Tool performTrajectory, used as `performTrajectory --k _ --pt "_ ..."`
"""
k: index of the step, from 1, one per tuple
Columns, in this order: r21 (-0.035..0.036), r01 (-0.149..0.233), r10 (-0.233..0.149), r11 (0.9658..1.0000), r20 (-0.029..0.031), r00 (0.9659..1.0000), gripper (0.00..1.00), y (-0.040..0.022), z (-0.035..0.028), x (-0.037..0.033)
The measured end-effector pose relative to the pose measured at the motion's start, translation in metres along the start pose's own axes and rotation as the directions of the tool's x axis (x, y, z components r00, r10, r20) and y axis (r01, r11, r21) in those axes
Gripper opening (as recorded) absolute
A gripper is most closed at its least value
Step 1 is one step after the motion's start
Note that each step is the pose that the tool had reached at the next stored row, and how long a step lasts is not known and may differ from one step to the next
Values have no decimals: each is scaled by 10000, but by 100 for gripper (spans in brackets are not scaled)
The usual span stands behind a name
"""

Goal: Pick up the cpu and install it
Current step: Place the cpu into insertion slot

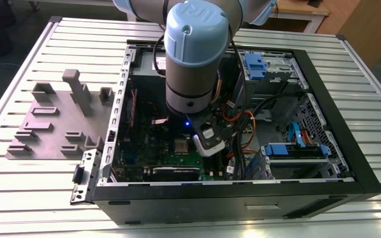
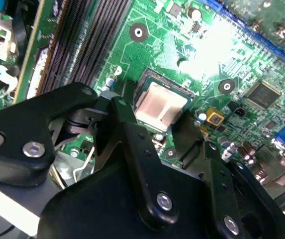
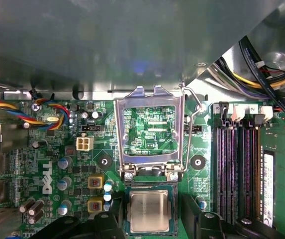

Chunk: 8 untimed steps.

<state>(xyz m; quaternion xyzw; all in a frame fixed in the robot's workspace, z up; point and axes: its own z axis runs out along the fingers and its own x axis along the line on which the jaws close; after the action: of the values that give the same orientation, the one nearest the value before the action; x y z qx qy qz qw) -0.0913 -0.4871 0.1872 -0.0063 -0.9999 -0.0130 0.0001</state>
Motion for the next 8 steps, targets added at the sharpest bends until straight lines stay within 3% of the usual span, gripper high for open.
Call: performTrajectory --k 8 --pt "2 -1 1 10000 -3 10000 57 1 -43 1"
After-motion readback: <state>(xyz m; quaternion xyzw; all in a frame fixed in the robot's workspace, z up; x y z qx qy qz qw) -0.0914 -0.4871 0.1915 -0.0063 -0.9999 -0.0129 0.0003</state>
